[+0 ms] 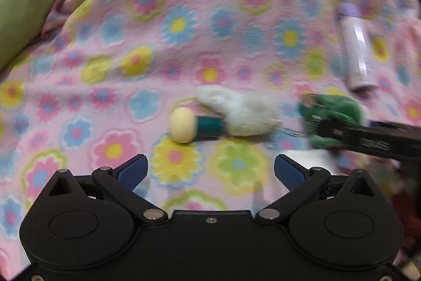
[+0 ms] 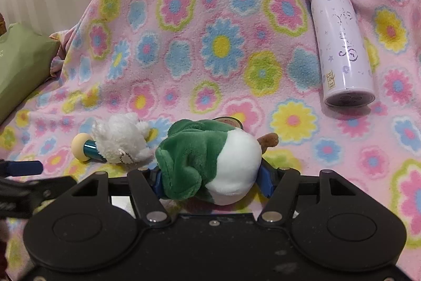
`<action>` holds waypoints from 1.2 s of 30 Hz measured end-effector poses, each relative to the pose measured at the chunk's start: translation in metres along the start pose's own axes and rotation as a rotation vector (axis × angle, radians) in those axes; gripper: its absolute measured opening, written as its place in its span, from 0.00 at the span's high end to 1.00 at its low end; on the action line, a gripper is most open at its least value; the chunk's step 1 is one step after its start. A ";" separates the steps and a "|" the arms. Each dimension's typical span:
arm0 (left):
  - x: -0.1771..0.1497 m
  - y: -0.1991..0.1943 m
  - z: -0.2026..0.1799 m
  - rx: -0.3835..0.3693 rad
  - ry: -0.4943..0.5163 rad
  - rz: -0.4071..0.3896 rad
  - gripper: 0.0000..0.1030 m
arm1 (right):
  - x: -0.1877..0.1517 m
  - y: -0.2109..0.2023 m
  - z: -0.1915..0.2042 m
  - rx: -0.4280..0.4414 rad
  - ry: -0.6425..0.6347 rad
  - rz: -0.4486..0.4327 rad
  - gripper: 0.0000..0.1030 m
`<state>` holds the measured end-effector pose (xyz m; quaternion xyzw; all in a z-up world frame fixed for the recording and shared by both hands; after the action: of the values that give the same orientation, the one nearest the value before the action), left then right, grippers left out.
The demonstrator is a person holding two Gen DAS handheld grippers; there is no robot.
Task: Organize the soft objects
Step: 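Close the left tool on the white tissue pack while the right tool holds the plush, then carry the tissue pack and plush over the woven basket with both tools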
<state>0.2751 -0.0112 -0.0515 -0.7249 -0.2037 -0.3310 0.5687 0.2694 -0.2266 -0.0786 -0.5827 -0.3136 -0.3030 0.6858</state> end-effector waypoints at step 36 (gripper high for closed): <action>-0.010 0.005 -0.033 0.008 -0.113 0.097 0.43 | 0.016 -0.024 0.009 -0.019 -0.030 0.017 0.40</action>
<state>0.2633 -0.0434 -0.0575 -0.7492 -0.2013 -0.2609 0.5745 0.2600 -0.2223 -0.0501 -0.5963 -0.3159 -0.2913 0.6781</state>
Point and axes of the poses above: each gripper's, at about its wrist camera, not at the fingertips, and y roughly the way its jaws point, z to its left, x to its top, the point moved 2 cm from there along y, roughly the way its jaws point, and after that the axes turned 8 degrees about -y, right-handed, at the moved point
